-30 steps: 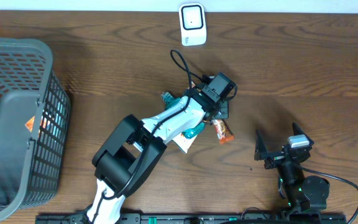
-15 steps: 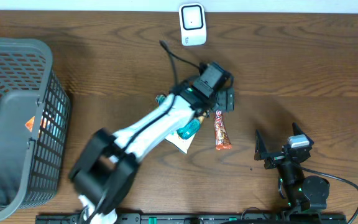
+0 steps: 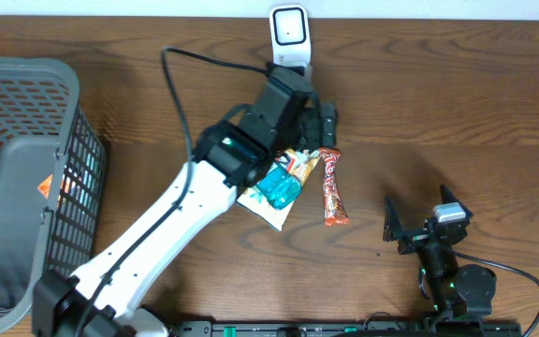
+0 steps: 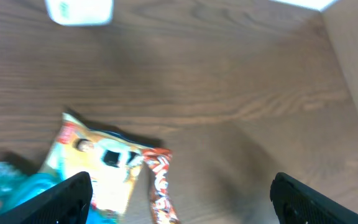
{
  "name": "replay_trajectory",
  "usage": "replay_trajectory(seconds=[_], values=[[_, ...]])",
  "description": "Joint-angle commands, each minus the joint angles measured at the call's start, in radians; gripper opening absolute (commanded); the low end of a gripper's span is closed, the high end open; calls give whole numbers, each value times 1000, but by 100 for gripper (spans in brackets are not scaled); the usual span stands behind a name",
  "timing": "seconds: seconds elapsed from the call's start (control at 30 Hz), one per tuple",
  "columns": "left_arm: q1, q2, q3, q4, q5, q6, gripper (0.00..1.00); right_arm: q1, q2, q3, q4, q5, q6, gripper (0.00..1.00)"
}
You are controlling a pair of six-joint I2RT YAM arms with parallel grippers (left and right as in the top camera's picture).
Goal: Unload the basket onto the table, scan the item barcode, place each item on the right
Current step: 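Carry the orange snack bar out and drop it beside the wet-wipe pack, then move the left gripper back into the basket to search for items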
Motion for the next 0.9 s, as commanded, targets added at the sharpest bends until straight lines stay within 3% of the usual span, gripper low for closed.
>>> replay_trajectory(seconds=[0.0,0.33,0.87], values=[[37,-53,-2,-37,-86,18,92,8,-1,-1,-5,3,-4,99],[167,-156,-2,-113,-93,97,93,8,-1,-1,-5,3,-4,99],[649,-439,18,-100,-93,142,93,8,-1,-1,-5,3,-4,99]])
